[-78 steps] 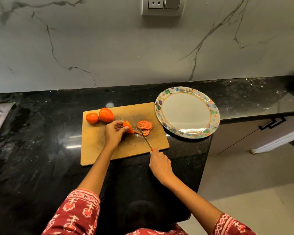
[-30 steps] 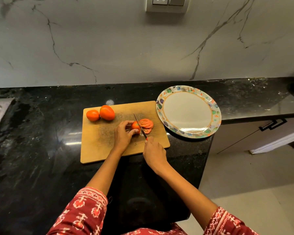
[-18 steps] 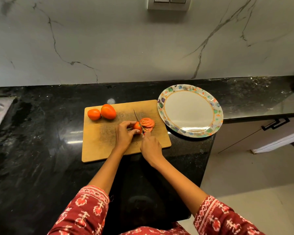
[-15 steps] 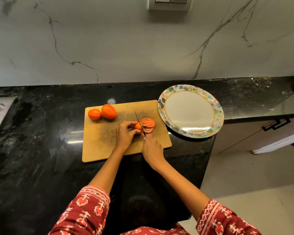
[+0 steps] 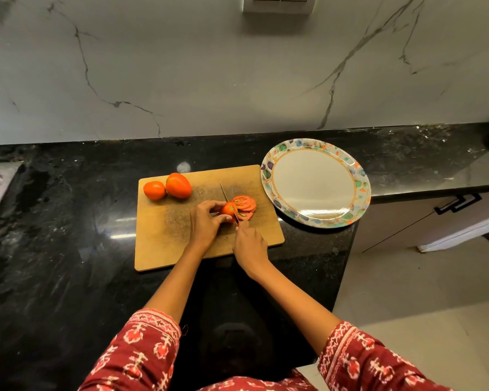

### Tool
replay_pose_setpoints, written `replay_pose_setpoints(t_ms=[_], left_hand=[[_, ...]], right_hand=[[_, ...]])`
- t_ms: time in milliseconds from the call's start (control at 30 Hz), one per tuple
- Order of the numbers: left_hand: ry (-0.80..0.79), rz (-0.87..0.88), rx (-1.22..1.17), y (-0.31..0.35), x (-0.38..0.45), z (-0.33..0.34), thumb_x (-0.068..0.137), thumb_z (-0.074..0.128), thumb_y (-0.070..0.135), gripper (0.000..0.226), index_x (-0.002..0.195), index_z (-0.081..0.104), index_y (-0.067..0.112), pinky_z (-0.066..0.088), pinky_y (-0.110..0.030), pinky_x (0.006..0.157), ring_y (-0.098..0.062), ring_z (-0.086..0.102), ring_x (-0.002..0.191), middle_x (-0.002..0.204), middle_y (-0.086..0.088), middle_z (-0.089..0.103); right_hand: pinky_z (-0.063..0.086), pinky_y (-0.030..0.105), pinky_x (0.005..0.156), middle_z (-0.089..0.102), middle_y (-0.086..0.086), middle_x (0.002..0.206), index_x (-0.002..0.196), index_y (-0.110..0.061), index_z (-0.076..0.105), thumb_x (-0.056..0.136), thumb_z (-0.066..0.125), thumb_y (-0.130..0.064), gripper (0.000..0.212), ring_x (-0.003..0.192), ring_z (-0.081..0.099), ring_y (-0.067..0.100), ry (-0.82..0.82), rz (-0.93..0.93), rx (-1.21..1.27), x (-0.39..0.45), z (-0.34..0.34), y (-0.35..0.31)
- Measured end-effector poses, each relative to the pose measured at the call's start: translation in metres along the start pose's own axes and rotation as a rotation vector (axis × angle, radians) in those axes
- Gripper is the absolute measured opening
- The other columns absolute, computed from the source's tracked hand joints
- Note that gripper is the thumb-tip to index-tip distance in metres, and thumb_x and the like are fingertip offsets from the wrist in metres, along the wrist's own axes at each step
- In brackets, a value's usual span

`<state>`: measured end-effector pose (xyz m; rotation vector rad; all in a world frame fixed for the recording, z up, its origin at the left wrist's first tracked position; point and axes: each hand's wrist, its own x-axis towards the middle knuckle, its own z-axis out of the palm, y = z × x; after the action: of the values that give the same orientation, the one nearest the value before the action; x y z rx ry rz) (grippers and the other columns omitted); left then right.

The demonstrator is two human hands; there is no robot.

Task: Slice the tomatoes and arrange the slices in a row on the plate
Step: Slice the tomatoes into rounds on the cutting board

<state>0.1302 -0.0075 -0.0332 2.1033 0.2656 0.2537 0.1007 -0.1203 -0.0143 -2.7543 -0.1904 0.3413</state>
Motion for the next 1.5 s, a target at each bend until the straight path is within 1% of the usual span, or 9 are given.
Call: replay_pose_setpoints(t_ms=[67,267,533,667,867,1000,1133,1200,1500], left_hand=[[0.01,0.004,0.002,-0.002,0.0,0.001,0.066,0.078,0.001,0.033,0.098,0.07,0.003,0.04,-0.009,0.074,-0.016,0.06,0.091,0.098,-0.012,0.068],[0.037,0.016,0.009,-0.005,-0.002,0.003,0.065,0.079,0.002,0.033,0.097,0.07,0.003,0.049,-0.026,0.081,-0.02,0.063,0.091,0.096,-0.013,0.069],[0.028,0.001,-0.002,-0.005,-0.001,0.002,0.065,0.079,0.002,0.035,0.099,0.07,0.002,0.049,-0.026,0.082,-0.02,0.063,0.092,0.098,-0.013,0.069],[0.022,0.009,0.018,-0.006,-0.002,0.003,0.066,0.079,0.003,0.035,0.099,0.07,0.003,0.047,-0.023,0.081,-0.018,0.062,0.093,0.098,-0.012,0.069],[0.016,0.004,0.002,-0.007,-0.003,0.0,0.066,0.079,0.003,0.034,0.099,0.07,0.003,0.051,-0.029,0.082,-0.02,0.063,0.092,0.097,-0.012,0.069],[0.028,-0.03,-0.034,-0.007,-0.002,0.001,0.065,0.079,0.002,0.035,0.099,0.07,0.004,0.053,-0.036,0.082,-0.022,0.064,0.091,0.097,-0.013,0.069],[0.022,-0.064,-0.049,-0.005,0.001,0.001,0.068,0.077,0.001,0.034,0.101,0.069,0.002,0.048,-0.024,0.078,-0.017,0.062,0.091,0.099,-0.013,0.069],[0.019,-0.066,-0.05,-0.005,0.001,0.0,0.069,0.076,0.001,0.033,0.101,0.068,0.002,0.046,-0.022,0.077,-0.016,0.061,0.09,0.099,-0.012,0.068],[-0.01,-0.083,-0.041,-0.01,0.0,-0.002,0.074,0.073,0.002,0.03,0.102,0.064,0.005,0.05,-0.03,0.086,-0.021,0.061,0.098,0.103,-0.012,0.066]], right_hand=[[0.044,0.038,0.08,0.06,0.016,0.115,0.119,-0.005,0.043,0.102,0.029,-0.017,0.025,0.108,0.057,0.032,-0.01,0.003,0.022,0.0,0.0,0.001],[0.043,0.039,0.08,0.058,0.019,0.117,0.118,-0.002,0.046,0.101,0.033,-0.014,0.025,0.109,0.055,0.035,-0.078,0.022,0.109,0.01,-0.002,-0.002],[0.043,0.039,0.083,0.058,0.016,0.118,0.119,-0.004,0.044,0.103,0.027,-0.02,0.028,0.11,0.056,0.033,-0.07,0.007,0.054,-0.002,0.012,0.007],[0.044,0.039,0.085,0.059,0.017,0.119,0.124,-0.004,0.042,0.102,0.03,-0.015,0.027,0.112,0.056,0.033,-0.061,-0.002,0.036,0.004,0.009,0.002],[0.046,0.035,0.085,0.059,0.014,0.119,0.126,-0.005,0.039,0.101,0.031,-0.013,0.028,0.111,0.058,0.03,-0.033,-0.038,-0.071,0.004,0.008,0.0],[0.047,0.033,0.08,0.06,0.011,0.116,0.119,-0.006,0.043,0.101,0.029,-0.011,0.024,0.107,0.06,0.028,-0.04,-0.042,-0.129,-0.005,0.009,0.008],[0.048,0.035,0.077,0.062,0.011,0.11,0.116,-0.007,0.044,0.098,0.036,-0.008,0.019,0.101,0.062,0.029,-0.082,-0.016,-0.119,-0.017,0.009,0.016],[0.048,0.034,0.076,0.063,0.011,0.107,0.114,-0.008,0.043,0.099,0.037,-0.009,0.017,0.098,0.064,0.028,-0.086,0.0,-0.106,-0.021,0.009,0.018],[0.04,0.029,0.065,0.064,0.011,0.105,0.119,-0.009,0.04,0.101,0.036,-0.015,0.02,0.095,0.064,0.026,-0.077,0.015,-0.162,-0.043,0.009,0.04]])
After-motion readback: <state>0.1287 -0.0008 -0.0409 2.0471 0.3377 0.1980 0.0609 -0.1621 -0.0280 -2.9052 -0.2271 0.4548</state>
